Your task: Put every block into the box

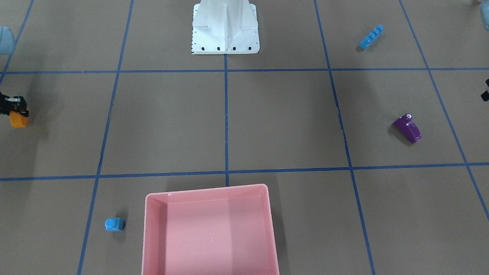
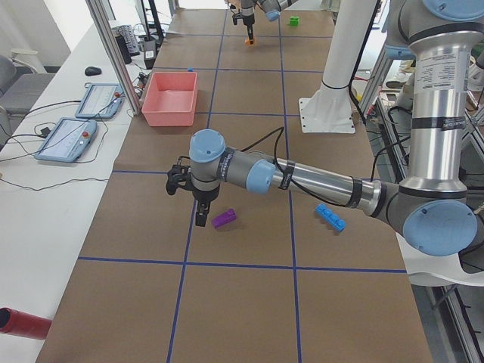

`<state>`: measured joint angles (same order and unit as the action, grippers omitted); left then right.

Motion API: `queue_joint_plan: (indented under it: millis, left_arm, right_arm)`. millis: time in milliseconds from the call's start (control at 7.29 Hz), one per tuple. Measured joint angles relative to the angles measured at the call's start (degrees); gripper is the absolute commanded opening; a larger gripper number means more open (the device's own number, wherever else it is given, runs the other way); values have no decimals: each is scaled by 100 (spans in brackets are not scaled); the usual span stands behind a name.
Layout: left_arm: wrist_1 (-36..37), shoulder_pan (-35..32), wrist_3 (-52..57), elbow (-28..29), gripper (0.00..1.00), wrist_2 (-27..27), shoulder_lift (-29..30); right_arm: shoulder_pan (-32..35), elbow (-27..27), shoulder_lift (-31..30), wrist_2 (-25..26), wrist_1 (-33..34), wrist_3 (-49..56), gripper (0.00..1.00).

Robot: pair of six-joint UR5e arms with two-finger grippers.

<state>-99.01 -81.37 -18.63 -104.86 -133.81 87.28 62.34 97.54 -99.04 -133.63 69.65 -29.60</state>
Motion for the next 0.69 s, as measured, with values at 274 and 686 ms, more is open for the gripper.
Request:
queue_joint_plan:
  millis: [274,686]
  left_arm:
    - [-1022,623,-1559,-1,97,138,-361]
    - [-1451,1512,-3250,165,97,991,-318]
  right_arm:
    - [554,759,106,-413,771,40,0]
    - [1202,1296,1432,-675,2217,40,0]
